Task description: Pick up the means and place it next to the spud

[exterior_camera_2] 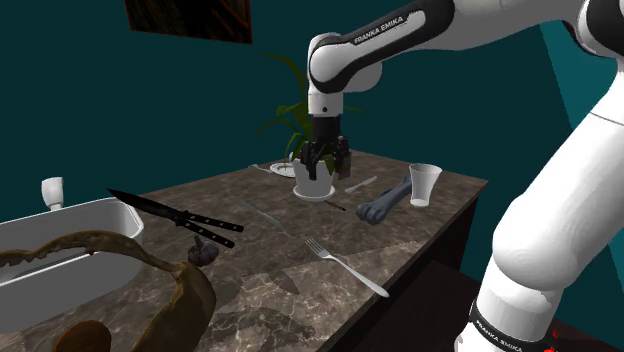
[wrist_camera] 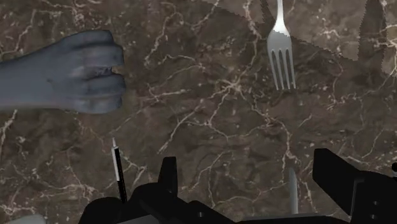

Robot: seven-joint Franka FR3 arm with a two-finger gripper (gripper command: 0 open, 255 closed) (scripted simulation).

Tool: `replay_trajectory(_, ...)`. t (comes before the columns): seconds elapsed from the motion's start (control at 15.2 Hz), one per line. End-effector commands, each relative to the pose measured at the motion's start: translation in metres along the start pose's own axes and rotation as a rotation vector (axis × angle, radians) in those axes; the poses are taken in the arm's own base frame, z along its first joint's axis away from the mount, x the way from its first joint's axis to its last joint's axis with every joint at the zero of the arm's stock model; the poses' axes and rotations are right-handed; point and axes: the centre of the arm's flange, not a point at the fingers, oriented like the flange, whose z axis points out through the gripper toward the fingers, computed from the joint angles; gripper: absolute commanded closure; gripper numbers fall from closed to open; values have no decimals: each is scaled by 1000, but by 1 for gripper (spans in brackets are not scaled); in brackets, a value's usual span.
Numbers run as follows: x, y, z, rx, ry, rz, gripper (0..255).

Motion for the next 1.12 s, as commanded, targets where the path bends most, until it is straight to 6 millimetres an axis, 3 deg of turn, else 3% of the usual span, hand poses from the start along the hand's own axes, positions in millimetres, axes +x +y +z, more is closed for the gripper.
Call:
replay_trajectory(0.0, 24, -13, 12, -1, 1, -8, 0)
replay_trajectory(1.06, 192, -113, 95, -18, -2, -77, 0)
